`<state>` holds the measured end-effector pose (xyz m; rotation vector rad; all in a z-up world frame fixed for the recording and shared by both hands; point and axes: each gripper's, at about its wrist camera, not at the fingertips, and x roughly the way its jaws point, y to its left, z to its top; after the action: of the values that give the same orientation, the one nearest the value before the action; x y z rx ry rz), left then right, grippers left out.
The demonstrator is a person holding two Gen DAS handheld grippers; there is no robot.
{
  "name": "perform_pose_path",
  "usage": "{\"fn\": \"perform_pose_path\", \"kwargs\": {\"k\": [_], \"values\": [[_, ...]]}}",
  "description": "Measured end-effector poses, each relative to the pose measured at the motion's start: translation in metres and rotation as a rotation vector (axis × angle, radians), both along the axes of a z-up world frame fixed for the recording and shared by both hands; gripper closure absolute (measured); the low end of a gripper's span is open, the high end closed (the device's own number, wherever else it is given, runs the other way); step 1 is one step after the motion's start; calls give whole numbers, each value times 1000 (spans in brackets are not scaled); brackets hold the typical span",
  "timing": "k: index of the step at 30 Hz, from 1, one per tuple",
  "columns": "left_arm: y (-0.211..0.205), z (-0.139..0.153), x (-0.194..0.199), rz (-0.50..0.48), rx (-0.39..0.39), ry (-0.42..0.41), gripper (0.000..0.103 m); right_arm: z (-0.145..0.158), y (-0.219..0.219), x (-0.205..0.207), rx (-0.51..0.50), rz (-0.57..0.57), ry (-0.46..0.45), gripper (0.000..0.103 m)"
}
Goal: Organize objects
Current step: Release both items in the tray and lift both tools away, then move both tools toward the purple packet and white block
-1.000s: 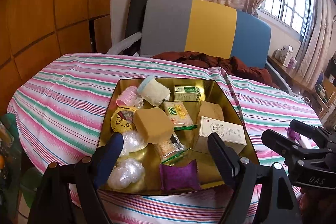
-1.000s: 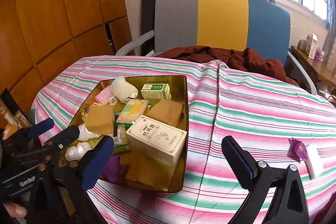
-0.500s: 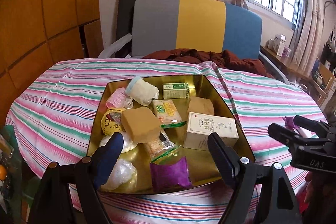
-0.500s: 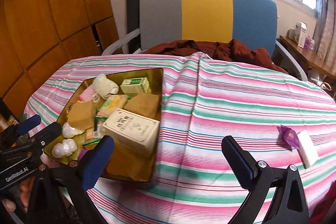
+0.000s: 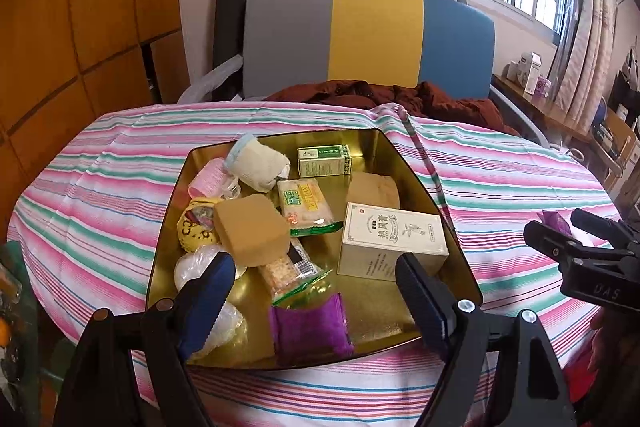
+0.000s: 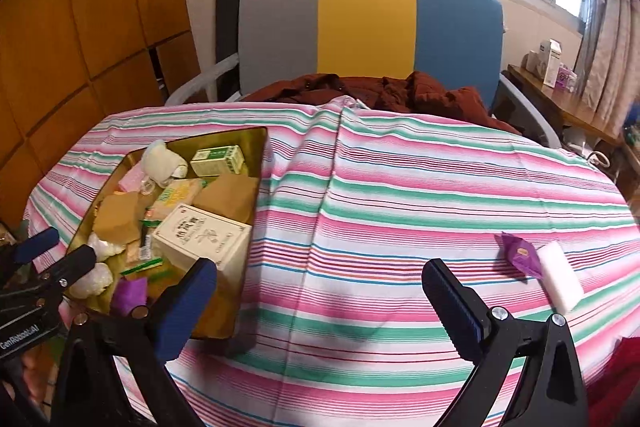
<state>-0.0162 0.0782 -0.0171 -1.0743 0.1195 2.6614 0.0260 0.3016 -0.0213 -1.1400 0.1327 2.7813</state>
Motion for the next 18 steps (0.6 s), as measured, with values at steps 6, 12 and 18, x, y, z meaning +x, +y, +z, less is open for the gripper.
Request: {"fn": "perform_pose_path", "kwargs": {"k": [6,12,18], "values": [[14,7,-1,-43,-7,20,19,-4,23,0,-2,-30,-28,0],[33,12,-1,-91,-9,29,19,-3,54,4,5,-80,-48,0],[56,15,1,-150,-15,35,19,5,90,7,23,-142,-44,0]]}}
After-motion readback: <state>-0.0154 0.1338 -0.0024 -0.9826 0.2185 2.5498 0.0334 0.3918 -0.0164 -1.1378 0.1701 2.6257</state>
